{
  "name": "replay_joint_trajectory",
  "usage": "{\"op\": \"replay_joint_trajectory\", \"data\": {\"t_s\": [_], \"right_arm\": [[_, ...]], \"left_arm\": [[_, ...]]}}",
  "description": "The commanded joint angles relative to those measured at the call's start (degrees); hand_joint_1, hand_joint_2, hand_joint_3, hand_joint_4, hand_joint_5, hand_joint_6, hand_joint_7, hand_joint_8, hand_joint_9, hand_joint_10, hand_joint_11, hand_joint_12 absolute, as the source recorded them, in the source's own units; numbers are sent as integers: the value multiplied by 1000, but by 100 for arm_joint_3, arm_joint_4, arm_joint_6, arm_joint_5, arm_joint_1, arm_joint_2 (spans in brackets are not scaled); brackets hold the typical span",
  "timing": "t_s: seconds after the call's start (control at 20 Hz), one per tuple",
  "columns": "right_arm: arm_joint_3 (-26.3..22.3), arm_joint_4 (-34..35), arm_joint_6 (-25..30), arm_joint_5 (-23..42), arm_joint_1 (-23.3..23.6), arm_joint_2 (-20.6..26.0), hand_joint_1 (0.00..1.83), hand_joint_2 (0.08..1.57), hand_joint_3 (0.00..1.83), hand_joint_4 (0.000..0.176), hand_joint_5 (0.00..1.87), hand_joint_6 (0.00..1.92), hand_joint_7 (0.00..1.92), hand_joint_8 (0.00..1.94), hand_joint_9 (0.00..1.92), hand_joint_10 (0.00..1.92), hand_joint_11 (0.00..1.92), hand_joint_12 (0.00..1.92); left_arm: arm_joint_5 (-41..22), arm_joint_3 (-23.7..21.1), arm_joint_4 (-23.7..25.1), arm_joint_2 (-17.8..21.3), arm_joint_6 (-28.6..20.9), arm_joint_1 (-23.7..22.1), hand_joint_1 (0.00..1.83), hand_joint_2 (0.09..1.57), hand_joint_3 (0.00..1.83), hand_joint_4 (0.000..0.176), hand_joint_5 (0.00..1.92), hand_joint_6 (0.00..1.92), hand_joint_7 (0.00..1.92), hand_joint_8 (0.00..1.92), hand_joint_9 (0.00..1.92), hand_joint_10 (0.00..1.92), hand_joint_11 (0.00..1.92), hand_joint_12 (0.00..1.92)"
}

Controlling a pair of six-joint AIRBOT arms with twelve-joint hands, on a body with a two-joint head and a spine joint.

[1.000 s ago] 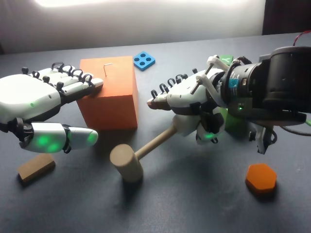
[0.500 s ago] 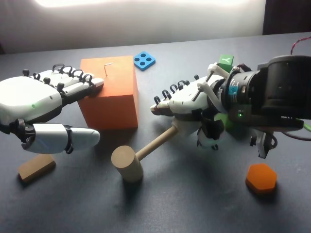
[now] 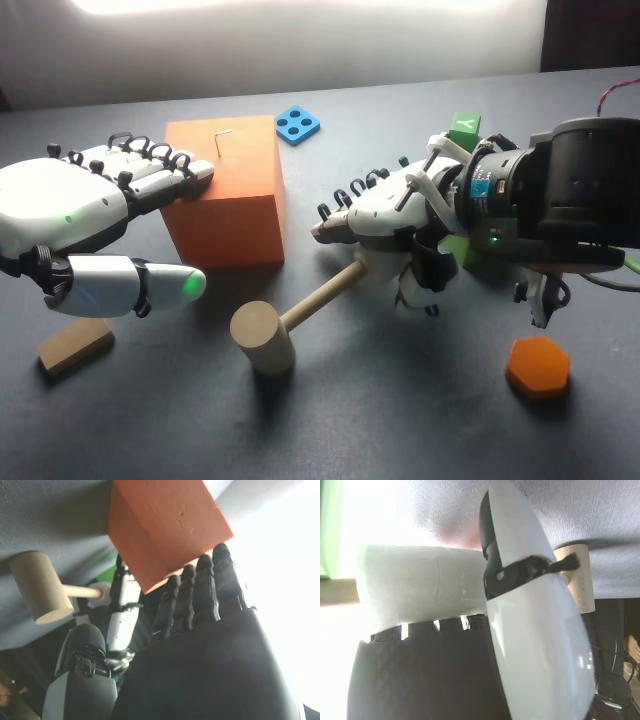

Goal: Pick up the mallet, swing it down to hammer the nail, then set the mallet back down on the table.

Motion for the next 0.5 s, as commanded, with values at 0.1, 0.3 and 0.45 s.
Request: {"op": "replay_joint_trajectory", "data": {"t_s": [0.1,0.3,0.45], "right_arm": [[3,-121,-14,355,20,18,1307,989,1,0,445,38,582,43,593,89,168,1187],[2,-121,-21,362,18,22,1446,1163,0,0,758,136,743,1037,879,1052,587,1332],[1,-121,-25,366,12,28,1200,1256,2,0,658,1302,747,1507,683,1594,590,1824]], "left_arm": [[-476,33,-44,-15,-16,-25,0,1218,1,0,45,10,44,11,22,8,17,7],[-475,27,-44,-15,-15,-15,0,1216,0,0,53,8,52,10,26,7,13,7],[-476,31,-44,-15,-15,-14,0,1216,0,0,64,10,66,12,39,9,22,12]]}}
